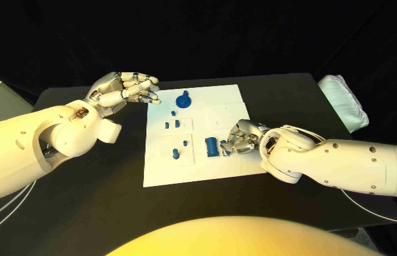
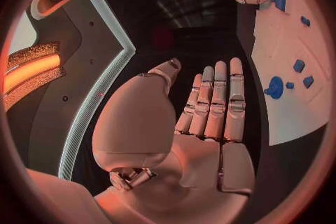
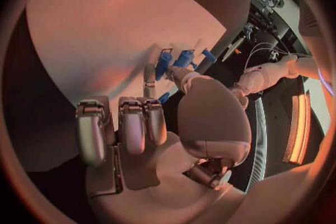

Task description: Assemble the parts on the task board

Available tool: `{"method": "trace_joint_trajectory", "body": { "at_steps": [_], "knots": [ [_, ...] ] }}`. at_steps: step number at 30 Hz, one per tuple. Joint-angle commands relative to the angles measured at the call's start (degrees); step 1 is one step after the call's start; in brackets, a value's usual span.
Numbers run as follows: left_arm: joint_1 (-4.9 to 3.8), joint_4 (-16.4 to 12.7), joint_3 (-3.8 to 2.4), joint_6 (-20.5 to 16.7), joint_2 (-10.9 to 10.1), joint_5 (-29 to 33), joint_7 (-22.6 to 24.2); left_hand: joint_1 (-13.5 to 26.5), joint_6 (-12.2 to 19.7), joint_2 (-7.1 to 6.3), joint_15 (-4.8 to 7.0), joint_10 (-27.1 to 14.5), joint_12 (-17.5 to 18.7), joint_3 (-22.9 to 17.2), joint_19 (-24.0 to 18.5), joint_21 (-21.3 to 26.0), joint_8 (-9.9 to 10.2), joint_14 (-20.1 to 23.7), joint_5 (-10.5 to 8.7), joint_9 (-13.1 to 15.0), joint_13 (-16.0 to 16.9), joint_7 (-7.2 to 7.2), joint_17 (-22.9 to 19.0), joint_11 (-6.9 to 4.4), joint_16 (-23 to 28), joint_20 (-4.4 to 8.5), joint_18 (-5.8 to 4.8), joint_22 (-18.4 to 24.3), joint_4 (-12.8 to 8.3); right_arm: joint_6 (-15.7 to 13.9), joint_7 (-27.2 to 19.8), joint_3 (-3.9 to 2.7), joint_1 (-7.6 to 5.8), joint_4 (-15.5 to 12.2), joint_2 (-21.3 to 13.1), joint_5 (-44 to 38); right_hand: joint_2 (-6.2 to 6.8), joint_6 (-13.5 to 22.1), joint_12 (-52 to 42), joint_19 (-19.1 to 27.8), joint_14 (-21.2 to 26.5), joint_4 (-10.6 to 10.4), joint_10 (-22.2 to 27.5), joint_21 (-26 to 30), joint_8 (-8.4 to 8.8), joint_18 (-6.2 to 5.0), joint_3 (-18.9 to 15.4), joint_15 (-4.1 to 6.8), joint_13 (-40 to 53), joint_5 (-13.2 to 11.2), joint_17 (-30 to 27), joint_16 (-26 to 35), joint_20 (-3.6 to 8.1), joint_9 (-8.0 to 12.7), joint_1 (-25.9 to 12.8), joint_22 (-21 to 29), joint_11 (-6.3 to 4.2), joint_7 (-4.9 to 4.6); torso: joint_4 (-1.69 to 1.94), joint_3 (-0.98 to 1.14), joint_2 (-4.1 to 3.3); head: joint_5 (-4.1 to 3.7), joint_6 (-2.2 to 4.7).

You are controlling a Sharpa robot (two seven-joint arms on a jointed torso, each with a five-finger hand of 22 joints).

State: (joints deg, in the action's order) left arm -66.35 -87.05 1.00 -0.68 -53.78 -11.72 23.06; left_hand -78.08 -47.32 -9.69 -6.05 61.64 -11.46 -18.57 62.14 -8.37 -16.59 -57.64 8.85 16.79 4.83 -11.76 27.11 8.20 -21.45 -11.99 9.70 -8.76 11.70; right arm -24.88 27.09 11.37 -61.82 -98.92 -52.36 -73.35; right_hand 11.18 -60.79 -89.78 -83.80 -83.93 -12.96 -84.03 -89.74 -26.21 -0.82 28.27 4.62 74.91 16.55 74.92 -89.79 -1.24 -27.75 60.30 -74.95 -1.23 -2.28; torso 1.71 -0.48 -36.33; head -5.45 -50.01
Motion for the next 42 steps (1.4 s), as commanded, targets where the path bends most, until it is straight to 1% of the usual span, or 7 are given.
{"method": "trace_joint_trajectory", "body": {
  "at_steps": [1, 6, 16, 25, 31, 39, 42],
  "knots": [
    [0.01, -0.1, -0.02, 1.2, 0.1, 0.3, 0.3, -0.4, -0.1, 0.01, 0.05, 0.0, 0.4, 0.1, 0.4, 0.2, 0.2, 0.4, 0.30, -0.1, 0.1, -0.20, 0.1, 0.41, 0.2, -0.04, 0.77, 0.1, 0.2, 0.8, 0.4, 0.07, 0.13, 0.0, 0.1, -0.5, 0.20, 0.0, -0.2, -6.2, -6.1, -1.0, -6.0, -0.3, -0.53, 0.82, -0.8, 0.35, 15.1, -2.3, 15.1, -0.2, 0.31, 0.1, -1.6, -15.1, -0.21, -0.36, 0.00, 0.00, 0.00, -0.01, 0.01],
    [0.01, 0.0, -0.02, 1.2, 0.1, 0.3, 0.2, -0.4, -0.1, 0.01, 0.05, 0.0, 0.4, 0.1, 0.4, 0.2, 0.2, 0.4, 0.30, -0.1, 0.1, -0.20, 0.1, 0.41, 0.2, -0.04, 0.77, 0.1, 0.2, 0.6, 0.3, 0.06, 0.14, -0.2, -0.1, -0.3, 0.03, 0.0, -0.2, -6.2, -6.1, -3.1, -6.0, -0.3, -0.89, 0.82, -2.3, 0.31, 15.1, -4.4, 15.1, -0.2, 0.26, 0.5, -4.4, -15.1, -0.17, -0.38, -0.04, -0.01, 0.03, -0.09, 0.01],
    [0.01, 0.1, -0.02, 1.2, 0.1, 0.3, 0.2, -0.5, -0.1, 0.09, 0.05, 0.0, 0.4, 0.1, 0.4, 0.3, 0.3, 0.4, 0.29, -0.1, 0.1, -0.20, 0.1, 0.41, 0.2, -0.04, 0.77, 0.1, 0.3, 0.4, 0.0, 0.07, 0.24, -1.2, -1.3, -0.1, -0.03, 0.0, -0.2, -6.2, -6.1, -3.3, -6.0, -0.3, -1.01, 0.82, -2.7, 0.32, 15.1, -4.5, 15.1, -0.2, 0.26, 0.5, -4.8, -15.1, -0.20, -0.33, -0.04, 0.04, 0.02, -0.21, 0.01],
    [0.01, 0.2, -0.01, 1.1, 0.1, 0.3, 0.3, -0.5, -0.1, 0.09, 0.05, 0.0, 0.4, 0.1, 0.4, 0.3, 0.3, 0.4, 0.29, -0.1, 0.1, -0.20, 0.1, 0.41, 0.2, -0.04, 0.77, 0.1, 0.3, -1.5, -5.0, 0.07, 0.29, -1.3, -3.4, 2.5, 0.61, 1.0, -0.2, -6.1, -6.1, 0.0, -6.0, 0.5, -1.14, 0.68, -2.2, 0.34, 15.1, -4.9, 15.1, -0.2, 0.28, 1.1, -0.7, -14.8, -0.13, -0.47, 0.00, 0.02, 0.04, -0.52, 0.01],
    [0.01, 1.1, -0.01, 1.0, 0.6, 0.8, 0.7, -0.5, -0.1, 0.19, 0.05, 0.0, 0.4, 0.2, 0.4, 0.3, 0.3, 0.5, 0.28, -0.1, 0.1, -0.20, 0.2, 0.42, 0.2, -0.04, 0.77, 0.2, 0.4, -7.0, -20.3, 0.06, 0.13, 0.5, -4.4, 14.7, 0.83, 5.1, 2.3, -5.8, -5.8, 2.3, -4.7, 3.8, 1.40, 0.07, -1.6, -0.97, 14.0, -4.5, 13.8, 0.6, -0.55, 2.7, 2.7, -13.7, 1.55, -2.49, -0.10, -0.10, 0.35, -0.48, 0.01],
    [0.03, 4.0, 0.02, 0.5, 2.4, 2.1, 1.4, -0.8, -0.1, 0.14, 0.05, 0.1, 0.4, 0.2, 0.4, 0.4, 0.3, 0.5, 0.28, -0.1, 0.1, -0.09, 0.2, 0.35, 0.3, -0.04, 0.77, 0.2, 0.3, -7.8, -36.9, -0.02, -2.00, 5.8, -4.0, 33.1, 0.59, 6.7, 6.5, -5.1, -5.1, 5.8, -2.2, 8.9, 2.88, -0.83, -0.2, -1.77, 12.2, -2.8, 11.6, 2.2, -1.37, 3.7, 7.4, -11.8, 2.47, -3.55, -0.20, -0.33, 1.65, -0.28, 0.01],
    [0.13, 6.4, 0.04, -0.3, 3.7, 2.9, 2.1, -1.4, -0.2, 0.18, 0.06, 0.2, 0.4, 0.1, 0.2, 0.6, 0.3, 0.9, 0.32, -0.1, 0.2, 0.13, 0.2, 0.22, 0.5, -0.09, 0.74, 0.4, 0.2, -6.7, -41.3, -0.17, -3.04, 9.4, -2.9, 40.2, 0.33, 8.1, 15.8, -2.9, -2.5, 7.1, 3.4, 22.0, 3.72, -3.02, 0.3, -2.33, 7.8, -4.2, 3.9, 8.4, -2.12, 4.2, 9.0, -6.7, 3.14, -4.40, -0.22, -0.58, 2.36, -0.29, 0.01]
  ]
}}
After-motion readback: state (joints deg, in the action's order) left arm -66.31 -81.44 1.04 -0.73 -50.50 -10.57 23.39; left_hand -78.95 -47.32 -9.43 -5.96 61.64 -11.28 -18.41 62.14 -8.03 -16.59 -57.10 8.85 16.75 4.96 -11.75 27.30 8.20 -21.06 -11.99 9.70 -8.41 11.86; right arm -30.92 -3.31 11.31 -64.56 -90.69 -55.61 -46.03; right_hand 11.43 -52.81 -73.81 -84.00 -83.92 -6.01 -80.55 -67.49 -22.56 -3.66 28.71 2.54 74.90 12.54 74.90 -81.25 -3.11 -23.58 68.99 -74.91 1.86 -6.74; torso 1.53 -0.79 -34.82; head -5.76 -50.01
